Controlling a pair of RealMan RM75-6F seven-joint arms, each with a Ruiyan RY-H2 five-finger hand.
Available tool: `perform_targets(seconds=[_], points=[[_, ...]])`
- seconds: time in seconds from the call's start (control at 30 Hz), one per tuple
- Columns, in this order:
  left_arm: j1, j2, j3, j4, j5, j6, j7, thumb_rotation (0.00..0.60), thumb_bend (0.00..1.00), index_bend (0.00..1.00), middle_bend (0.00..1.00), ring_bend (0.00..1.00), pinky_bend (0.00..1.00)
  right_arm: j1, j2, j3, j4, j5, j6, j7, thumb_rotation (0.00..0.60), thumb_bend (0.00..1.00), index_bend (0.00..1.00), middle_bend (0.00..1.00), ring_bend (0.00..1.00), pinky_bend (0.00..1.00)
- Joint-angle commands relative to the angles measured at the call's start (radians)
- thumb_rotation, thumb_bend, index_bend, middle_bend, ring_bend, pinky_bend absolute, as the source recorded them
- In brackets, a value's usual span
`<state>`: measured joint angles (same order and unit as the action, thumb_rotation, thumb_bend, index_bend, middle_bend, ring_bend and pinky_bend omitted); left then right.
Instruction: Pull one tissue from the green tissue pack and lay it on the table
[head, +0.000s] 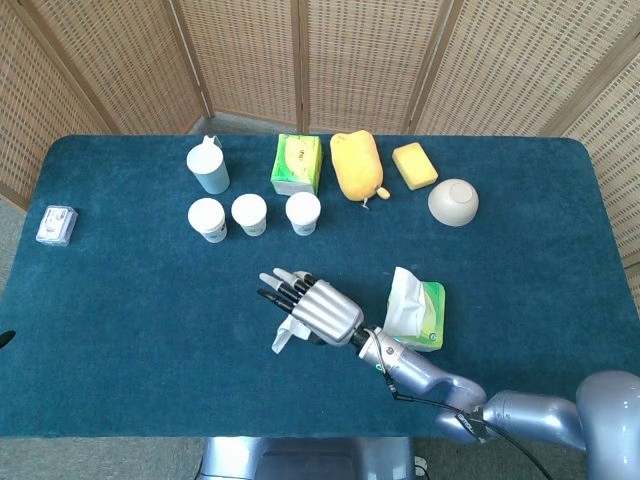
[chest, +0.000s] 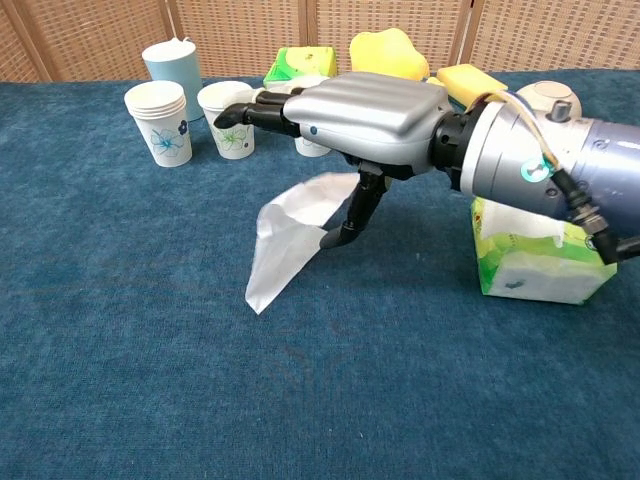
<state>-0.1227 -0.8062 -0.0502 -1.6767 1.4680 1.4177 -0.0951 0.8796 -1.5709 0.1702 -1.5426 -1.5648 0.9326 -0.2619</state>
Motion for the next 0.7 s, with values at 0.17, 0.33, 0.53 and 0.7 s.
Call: perform_targets(seconds=[0.17, 0.33, 0.53, 0.7], points=[[-0.002, -0.003, 0.001, 0.001, 0.001, -0.005, -0.001, 0.6, 0.0, 0.0, 0.0, 0.0, 0.0, -0.015, 0.099, 0.006, -0.118, 0.036, 0.005, -0.064, 0.6, 0.03, 0.0, 0.0, 0.0, 0.16], [-0.002, -0.002, 0.002, 0.004, 0.004, -0.005, -0.003, 0.6, 0.0, 0.0, 0.0, 0.0, 0.01, -0.061, 0.197, 0.019, -0.133, 0.019, 0.092, -0.028, 0.6, 0.03, 0.0, 0.0, 0.0, 0.17], [-0.003, -0.01, 0.004, 0.012, 0.011, -0.005, -0.004, 0.6, 0.0, 0.0, 0.0, 0.0, 0.01, -0.165, 0.32, 0.024, -0.064, 0.054, 0.217, 0.05, 0.6, 0.03, 0.0, 0.01, 0.0, 0.19], [-0.005, -0.025, 0.005, 0.023, 0.015, -0.004, -0.003, 0.6, 0.0, 0.0, 0.0, 0.0, 0.01, -0.238, 0.359, 0.015, 0.026, 0.109, 0.266, 0.096, 0.6, 0.03, 0.04, 0.02, 0.0, 0.19]])
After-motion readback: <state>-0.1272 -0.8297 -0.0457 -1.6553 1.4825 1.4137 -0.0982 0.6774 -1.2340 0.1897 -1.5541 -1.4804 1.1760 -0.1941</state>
